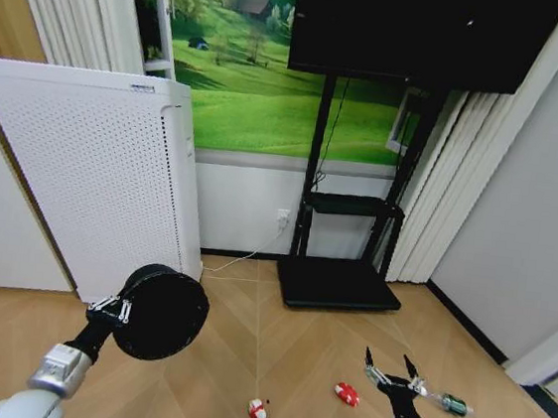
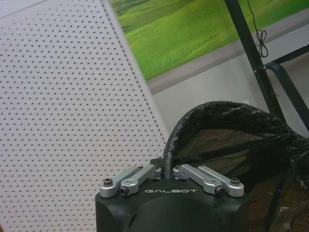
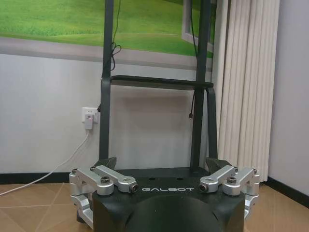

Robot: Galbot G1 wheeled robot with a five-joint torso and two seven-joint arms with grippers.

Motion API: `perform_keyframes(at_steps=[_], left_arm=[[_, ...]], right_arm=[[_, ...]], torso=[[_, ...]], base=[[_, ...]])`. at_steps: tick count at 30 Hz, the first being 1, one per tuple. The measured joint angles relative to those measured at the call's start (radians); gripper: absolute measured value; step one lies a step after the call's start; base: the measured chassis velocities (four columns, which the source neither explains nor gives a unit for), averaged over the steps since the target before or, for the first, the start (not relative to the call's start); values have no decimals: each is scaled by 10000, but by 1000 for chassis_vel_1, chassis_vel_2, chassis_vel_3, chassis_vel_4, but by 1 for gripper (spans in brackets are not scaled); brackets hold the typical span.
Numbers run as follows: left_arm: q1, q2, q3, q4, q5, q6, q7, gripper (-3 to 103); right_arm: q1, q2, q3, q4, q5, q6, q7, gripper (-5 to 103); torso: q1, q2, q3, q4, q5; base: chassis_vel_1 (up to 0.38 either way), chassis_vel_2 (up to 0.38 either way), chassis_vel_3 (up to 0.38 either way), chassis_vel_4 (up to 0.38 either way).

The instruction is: Pick up the trash bin and place the garbage on the floor into it.

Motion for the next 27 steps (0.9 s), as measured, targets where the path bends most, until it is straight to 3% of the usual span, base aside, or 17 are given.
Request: perform_keyframes(at_steps=[14, 23, 26, 27], left_arm=[[-61, -29, 56, 90, 1, -16, -9, 5], [-98, -45, 125, 203, 29, -36, -51, 5], [-150, -80, 272, 296, 58, -37, -97, 5], [-185, -100, 339, 352, 77, -37, -133, 5]], right_arm=[[24, -7, -6, -76, 29, 106, -4, 100], [141, -68, -84, -123, 348, 619, -291, 100], [-28, -370, -173, 12, 155, 238, -314, 100], [-76, -598, -264, 27, 93, -12, -278, 100]], torso=[[1, 0, 1, -3, 3], [0, 1, 0, -1, -2], [0, 1, -1, -2, -1], [0, 0, 1, 9, 5]], base=[[284, 280, -282, -279], [311, 277, -305, -312], [108, 32, -55, -79], [-29, 51, 52, 41]])
